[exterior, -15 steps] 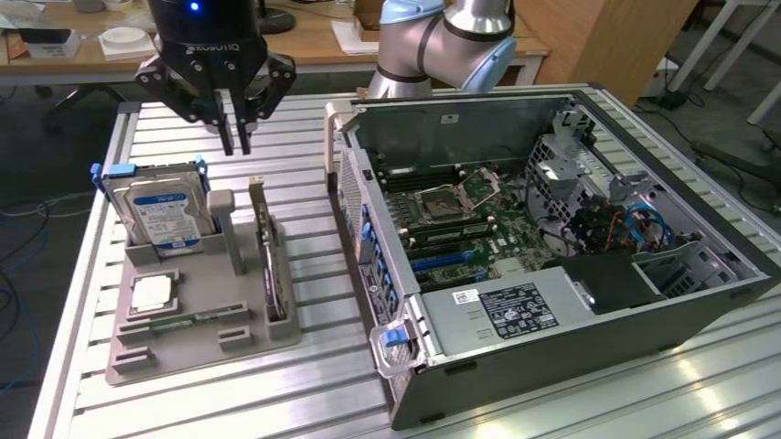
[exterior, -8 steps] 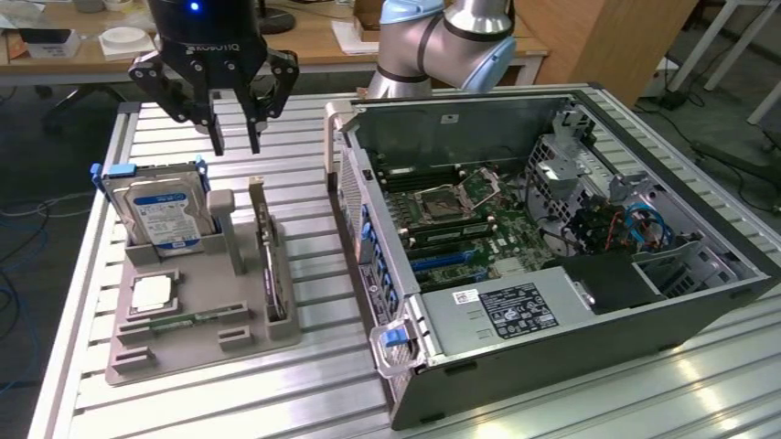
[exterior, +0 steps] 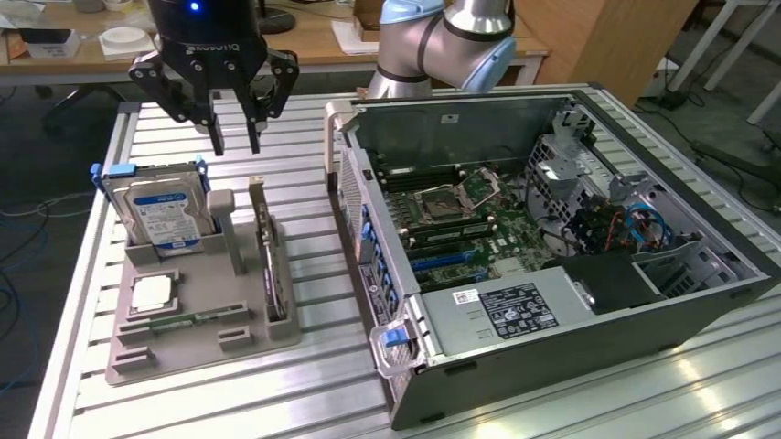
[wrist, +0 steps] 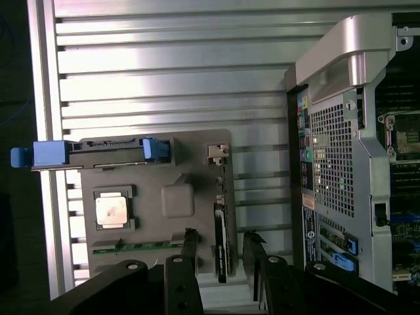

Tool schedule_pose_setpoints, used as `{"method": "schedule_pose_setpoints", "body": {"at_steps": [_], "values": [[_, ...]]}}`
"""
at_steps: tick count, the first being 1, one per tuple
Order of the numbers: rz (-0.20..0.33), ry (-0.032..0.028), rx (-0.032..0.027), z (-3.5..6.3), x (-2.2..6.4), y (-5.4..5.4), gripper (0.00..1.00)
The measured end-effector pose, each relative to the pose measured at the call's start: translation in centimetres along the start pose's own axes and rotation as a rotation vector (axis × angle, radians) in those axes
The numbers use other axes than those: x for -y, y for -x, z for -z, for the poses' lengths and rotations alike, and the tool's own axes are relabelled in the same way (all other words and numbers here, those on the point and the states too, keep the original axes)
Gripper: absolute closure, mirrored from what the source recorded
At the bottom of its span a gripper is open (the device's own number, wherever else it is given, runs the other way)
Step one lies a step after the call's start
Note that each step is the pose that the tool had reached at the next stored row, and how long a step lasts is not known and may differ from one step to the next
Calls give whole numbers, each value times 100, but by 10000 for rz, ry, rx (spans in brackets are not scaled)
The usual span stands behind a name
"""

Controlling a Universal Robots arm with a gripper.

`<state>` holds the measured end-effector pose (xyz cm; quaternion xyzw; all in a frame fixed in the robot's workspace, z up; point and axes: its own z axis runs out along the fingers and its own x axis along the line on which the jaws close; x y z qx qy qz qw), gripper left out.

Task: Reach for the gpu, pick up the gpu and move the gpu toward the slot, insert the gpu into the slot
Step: 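Reach for the gpu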

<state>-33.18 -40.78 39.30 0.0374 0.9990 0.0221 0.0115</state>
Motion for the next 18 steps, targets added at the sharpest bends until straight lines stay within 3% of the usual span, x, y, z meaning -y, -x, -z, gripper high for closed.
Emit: {"method": "schedule_pose_setpoints", "body": {"at_steps": [9, 11, 13, 15, 18], "values": [[0, 0, 0, 0, 0, 0, 60], [0, 0, 0, 0, 0, 0, 73], [0, 0, 0, 0, 0, 0, 73], [0, 0, 0, 0, 0, 0, 84], [0, 0, 0, 0, 0, 0, 89]]}}
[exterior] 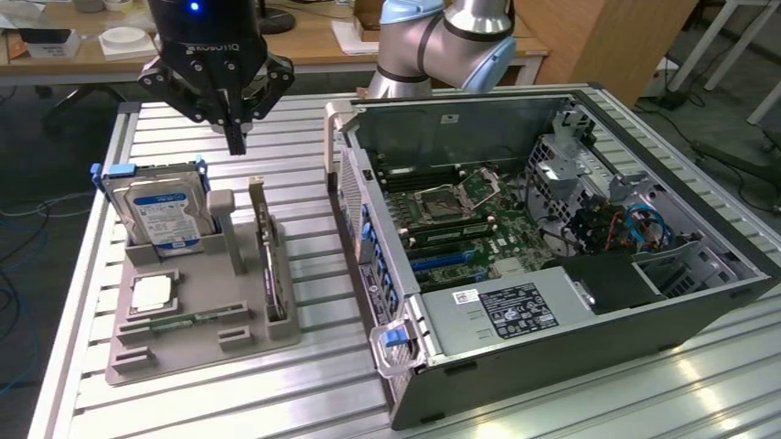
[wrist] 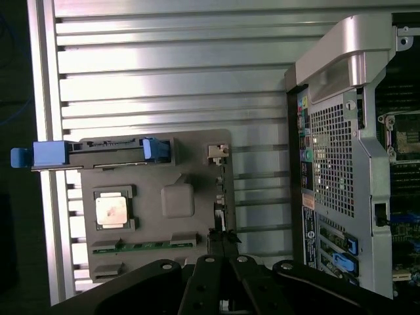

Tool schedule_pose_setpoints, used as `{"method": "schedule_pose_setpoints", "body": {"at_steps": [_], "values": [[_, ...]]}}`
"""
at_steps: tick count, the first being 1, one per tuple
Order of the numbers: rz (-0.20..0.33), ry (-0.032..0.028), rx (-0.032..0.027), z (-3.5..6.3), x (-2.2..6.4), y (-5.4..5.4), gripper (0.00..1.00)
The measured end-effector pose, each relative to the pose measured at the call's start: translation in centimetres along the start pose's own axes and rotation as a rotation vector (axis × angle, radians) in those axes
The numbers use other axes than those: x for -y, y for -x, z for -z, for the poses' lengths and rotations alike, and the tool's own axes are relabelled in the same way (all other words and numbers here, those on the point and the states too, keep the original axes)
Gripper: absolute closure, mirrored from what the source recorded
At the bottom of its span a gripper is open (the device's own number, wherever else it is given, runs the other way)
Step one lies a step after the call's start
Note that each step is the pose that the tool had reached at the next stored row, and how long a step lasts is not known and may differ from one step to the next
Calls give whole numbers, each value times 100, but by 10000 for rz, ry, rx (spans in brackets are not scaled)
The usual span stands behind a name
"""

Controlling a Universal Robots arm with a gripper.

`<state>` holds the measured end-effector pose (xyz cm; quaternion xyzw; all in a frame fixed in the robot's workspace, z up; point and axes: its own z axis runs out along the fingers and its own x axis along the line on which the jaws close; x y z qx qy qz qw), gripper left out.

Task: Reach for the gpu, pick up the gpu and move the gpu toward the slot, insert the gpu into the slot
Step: 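Reach for the gpu, then pick up the gpu and move the gpu toward the slot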

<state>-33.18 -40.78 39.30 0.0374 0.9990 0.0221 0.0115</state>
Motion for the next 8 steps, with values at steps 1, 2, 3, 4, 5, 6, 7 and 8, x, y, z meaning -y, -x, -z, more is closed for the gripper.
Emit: {"method": "schedule_pose_setpoints", "body": {"at_steps": [1, 2, 3, 4, 5, 6, 7, 8], "values": [[0, 1, 0, 0, 0, 0, 89], [0, 0, 0, 0, 0, 0, 89], [0, 1, 0, 0, 0, 0, 89], [0, 0, 1, 0, 0, 0, 89], [0, 0, 0, 0, 0, 0, 89], [0, 0, 0, 0, 0, 0, 89], [0, 0, 0, 0, 0, 0, 89], [0, 0, 1, 0, 0, 0, 89]]}}
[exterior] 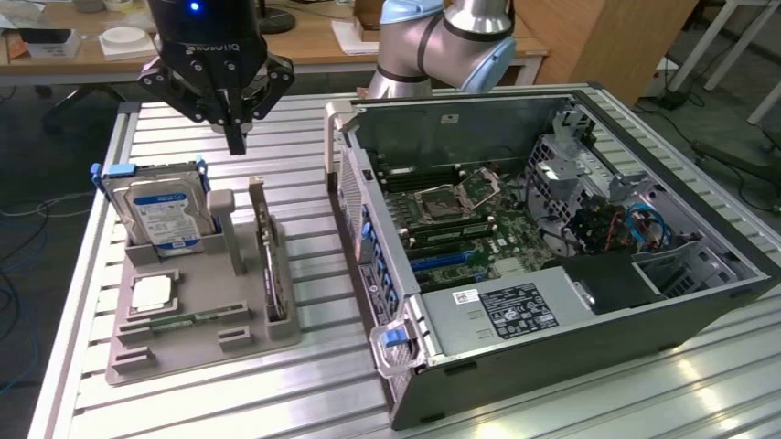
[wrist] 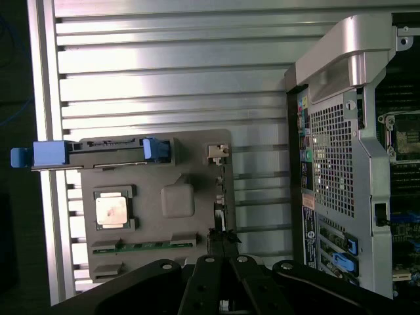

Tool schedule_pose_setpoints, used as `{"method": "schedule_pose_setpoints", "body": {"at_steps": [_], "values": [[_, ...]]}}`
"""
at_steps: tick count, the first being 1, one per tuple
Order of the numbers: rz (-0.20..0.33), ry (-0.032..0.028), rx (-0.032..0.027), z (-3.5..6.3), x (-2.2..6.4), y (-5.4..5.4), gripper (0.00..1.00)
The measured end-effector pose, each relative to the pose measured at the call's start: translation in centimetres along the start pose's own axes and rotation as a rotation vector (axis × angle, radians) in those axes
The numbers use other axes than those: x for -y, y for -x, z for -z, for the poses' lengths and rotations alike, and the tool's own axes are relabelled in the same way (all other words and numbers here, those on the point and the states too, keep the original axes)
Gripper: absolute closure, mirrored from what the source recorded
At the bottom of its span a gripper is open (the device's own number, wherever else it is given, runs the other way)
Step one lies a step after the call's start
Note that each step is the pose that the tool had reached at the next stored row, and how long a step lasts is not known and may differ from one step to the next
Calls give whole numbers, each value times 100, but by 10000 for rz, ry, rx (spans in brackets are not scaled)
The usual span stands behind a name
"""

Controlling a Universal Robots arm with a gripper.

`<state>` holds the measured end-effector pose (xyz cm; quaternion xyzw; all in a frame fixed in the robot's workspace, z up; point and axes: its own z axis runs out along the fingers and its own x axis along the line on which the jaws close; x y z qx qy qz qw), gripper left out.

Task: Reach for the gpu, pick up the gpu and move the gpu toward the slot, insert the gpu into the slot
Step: 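Pick up the gpu and move the gpu toward the slot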

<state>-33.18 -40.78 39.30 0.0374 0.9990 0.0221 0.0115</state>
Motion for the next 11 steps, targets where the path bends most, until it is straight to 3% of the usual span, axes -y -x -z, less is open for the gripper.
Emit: {"method": "schedule_pose_setpoints", "body": {"at_steps": [8, 11], "values": [[-1, 0, 0, 0, 0, 0, 89], [0, 0, 0, 0, 0, 0, 83]]}}
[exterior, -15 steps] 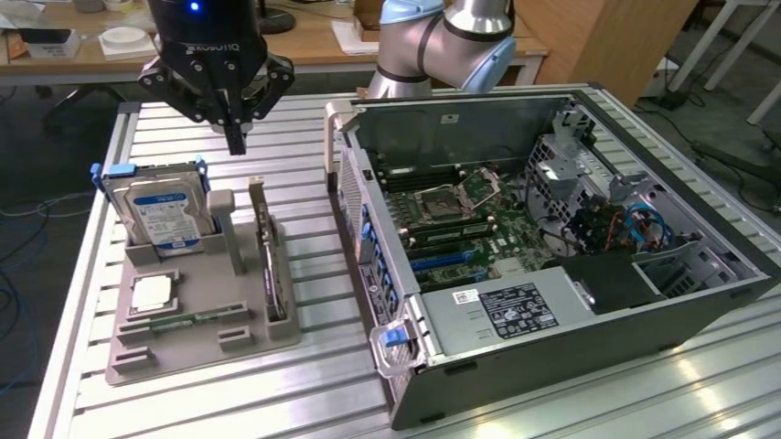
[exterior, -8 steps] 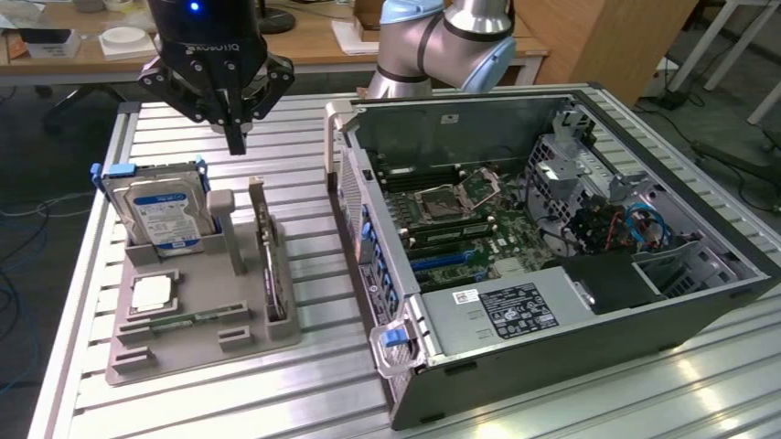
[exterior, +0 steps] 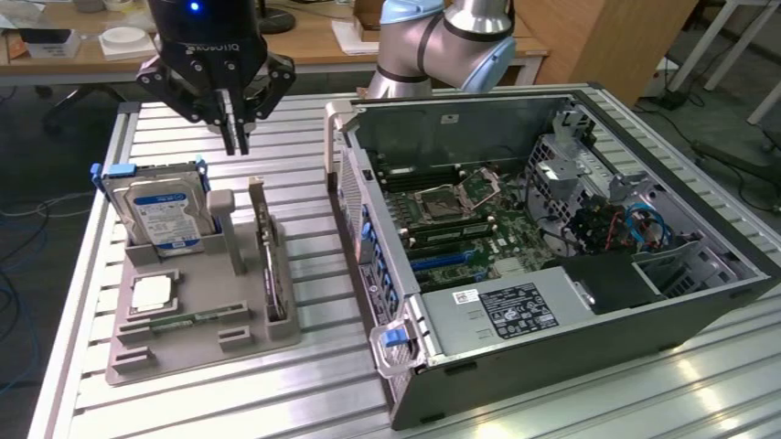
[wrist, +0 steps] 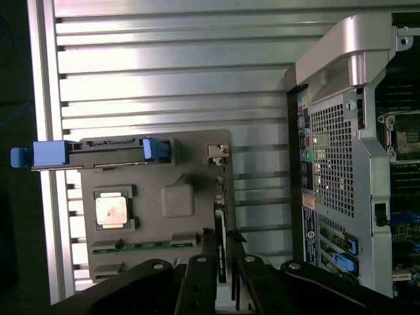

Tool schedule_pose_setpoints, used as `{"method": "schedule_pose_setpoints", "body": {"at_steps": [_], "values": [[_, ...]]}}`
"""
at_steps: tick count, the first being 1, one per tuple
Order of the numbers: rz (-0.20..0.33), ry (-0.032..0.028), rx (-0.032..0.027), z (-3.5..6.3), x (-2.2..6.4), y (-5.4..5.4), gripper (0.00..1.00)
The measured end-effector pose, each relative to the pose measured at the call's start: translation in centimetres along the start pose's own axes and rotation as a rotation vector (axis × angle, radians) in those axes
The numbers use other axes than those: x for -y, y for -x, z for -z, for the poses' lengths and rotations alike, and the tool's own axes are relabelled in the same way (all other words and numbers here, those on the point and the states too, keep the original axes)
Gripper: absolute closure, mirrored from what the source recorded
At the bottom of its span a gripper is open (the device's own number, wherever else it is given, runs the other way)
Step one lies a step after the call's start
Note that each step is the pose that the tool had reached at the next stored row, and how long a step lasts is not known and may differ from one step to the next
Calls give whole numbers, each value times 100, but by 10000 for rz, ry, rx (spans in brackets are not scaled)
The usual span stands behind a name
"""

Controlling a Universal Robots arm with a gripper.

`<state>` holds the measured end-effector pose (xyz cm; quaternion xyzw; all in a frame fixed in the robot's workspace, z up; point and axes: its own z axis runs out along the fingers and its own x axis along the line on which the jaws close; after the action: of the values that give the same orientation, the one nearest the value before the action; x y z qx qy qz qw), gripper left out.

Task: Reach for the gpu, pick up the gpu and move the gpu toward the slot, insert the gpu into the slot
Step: 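Pick up the gpu and move the gpu toward the slot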

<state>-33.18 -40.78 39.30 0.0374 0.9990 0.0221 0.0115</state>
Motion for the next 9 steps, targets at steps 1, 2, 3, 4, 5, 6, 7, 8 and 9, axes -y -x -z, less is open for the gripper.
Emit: {"method": "schedule_pose_setpoints", "body": {"at_steps": [1, 2, 3, 4, 5, 6, 7, 8, 9], "values": [[0, 0, 0, 0, 0, 0, 76], [0, 0, -1, 0, 0, 0, 76], [0, 1, 0, 0, 0, 0, 71], [1, 0, 0, 0, 3, 0, 65], [16, -1, -2, 1, 10, 0, 65], [27, -1, -2, 1, 16, -5, 59], [52, -1, -3, 2, 21, -14, 59], [151, 3, -6, 0, 22, -14, 53], [270, 3, -12, -3, 22, -14, 53]]}}
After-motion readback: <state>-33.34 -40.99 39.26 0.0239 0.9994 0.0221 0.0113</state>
